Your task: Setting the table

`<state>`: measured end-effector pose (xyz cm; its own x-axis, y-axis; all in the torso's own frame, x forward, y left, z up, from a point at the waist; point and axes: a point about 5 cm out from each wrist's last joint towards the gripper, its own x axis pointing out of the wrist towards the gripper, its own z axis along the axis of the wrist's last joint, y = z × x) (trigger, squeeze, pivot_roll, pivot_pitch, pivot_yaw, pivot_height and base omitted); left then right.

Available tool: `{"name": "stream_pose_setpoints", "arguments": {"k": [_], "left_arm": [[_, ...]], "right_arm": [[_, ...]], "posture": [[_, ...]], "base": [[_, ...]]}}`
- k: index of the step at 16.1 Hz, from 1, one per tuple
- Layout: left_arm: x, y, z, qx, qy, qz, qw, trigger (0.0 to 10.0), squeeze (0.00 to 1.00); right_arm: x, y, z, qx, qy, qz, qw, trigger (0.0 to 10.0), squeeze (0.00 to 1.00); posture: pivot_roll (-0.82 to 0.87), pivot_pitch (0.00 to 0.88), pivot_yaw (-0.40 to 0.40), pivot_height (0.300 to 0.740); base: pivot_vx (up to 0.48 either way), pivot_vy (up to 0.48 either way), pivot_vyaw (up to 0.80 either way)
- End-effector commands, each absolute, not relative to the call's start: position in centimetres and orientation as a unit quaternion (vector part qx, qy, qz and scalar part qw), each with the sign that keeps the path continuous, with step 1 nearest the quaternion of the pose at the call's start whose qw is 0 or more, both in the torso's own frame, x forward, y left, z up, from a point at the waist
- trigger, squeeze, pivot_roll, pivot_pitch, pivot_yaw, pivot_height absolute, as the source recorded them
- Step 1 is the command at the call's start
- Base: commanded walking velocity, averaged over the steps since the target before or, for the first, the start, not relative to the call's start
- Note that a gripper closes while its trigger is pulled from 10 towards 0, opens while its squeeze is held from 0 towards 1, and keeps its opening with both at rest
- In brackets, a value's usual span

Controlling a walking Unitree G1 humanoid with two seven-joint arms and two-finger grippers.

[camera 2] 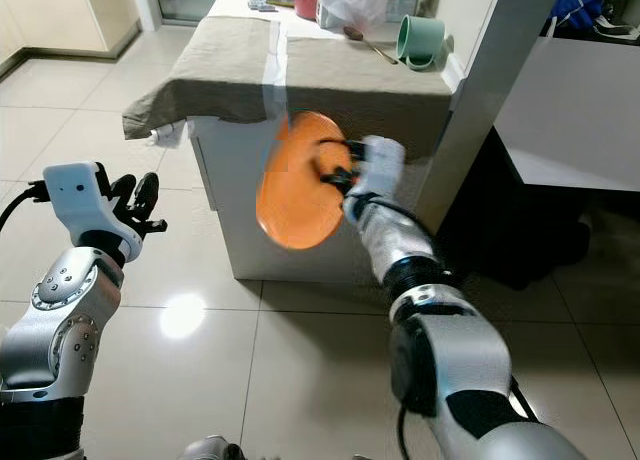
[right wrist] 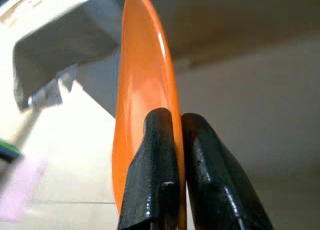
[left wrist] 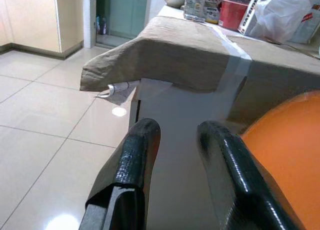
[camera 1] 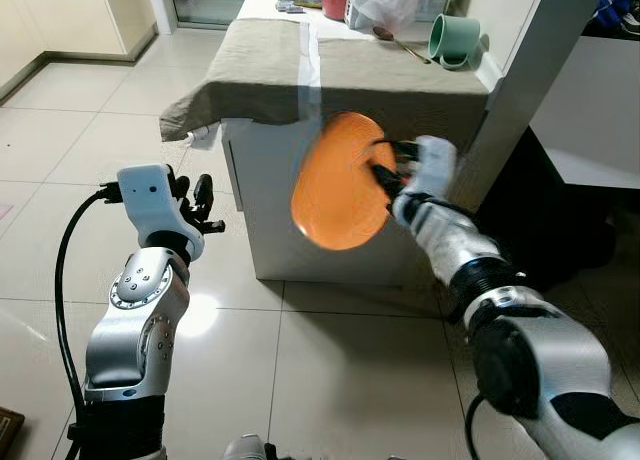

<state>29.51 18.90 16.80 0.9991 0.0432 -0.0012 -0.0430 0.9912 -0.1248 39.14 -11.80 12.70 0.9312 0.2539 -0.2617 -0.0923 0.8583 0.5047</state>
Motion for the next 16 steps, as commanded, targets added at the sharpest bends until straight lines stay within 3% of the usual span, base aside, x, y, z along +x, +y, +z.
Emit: {"name": "stream_pose_setpoints", "arguments": {"k": [1, 3, 4, 5, 9, 14, 16], "left_arm": [[29.6, 19.1, 16.5, -0.07, 0.008, 0.03, 0.997, 10.0, 0.0], [29.6, 19.3, 16.5, -0.082, 0.013, 0.035, 0.996, 10.0, 0.0], [29.7, 19.5, 16.3, -0.092, 0.019, 0.041, 0.995, 10.0, 0.0], [29.7, 19.6, 16.2, -0.097, 0.023, 0.044, 0.994, 10.0, 0.0], [29.6, 19.6, 16.2, -0.096, 0.022, 0.046, 0.994, 10.0, 0.0], [29.8, 19.7, 16.2, -0.095, 0.021, 0.045, 0.994, 10.0, 0.0], [29.8, 19.8, 16.2, -0.092, 0.022, 0.048, 0.994, 10.0, 0.0]], "right_arm": [[39.2, -12.2, 12.6, 0.312, 0.178, 0.068, 0.931, 10.0, 0.0], [38.8, -11.9, 11.7, 0.366, 0.209, 0.055, 0.905, 10.0, 0.0], [38.5, -11.5, 11.1, 0.437, 0.227, 0.033, 0.87, 10.0, 0.0], [38.3, -10.7, 11.0, 0.463, 0.232, 0.034, 0.855, 10.0, 0.0], [37.9, -8.4, 10.9, 0.44, 0.252, 0.087, 0.857, 10.0, 0.0], [38.9, -9.1, 12.9, 0.435, 0.211, 0.116, 0.867, 10.0, 0.0], [38.9, -9.6, 12.9, 0.407, 0.202, 0.11, 0.884, 10.0, 0.0]], "posture": [[0.01, 0.028, -0.002, 0.74], [0.01, 0.032, -0.002, 0.74], [0.01, 0.036, -0.002, 0.74], [0.01, 0.039, -0.002, 0.74], [0.02, 0.04, -0.005, 0.74], [0.02, 0.038, -0.002, 0.74], [0.01, 0.04, 0.001, 0.74]], "base": [[0.0, 0.0, 0.0], [0.0, 0.0, 0.0], [0.0, 0.0, 0.0], [0.0, 0.0, 0.0], [0.0, 0.0, 0.0], [0.0, 0.0, 0.0], [0.0, 0.0, 0.0]]}}
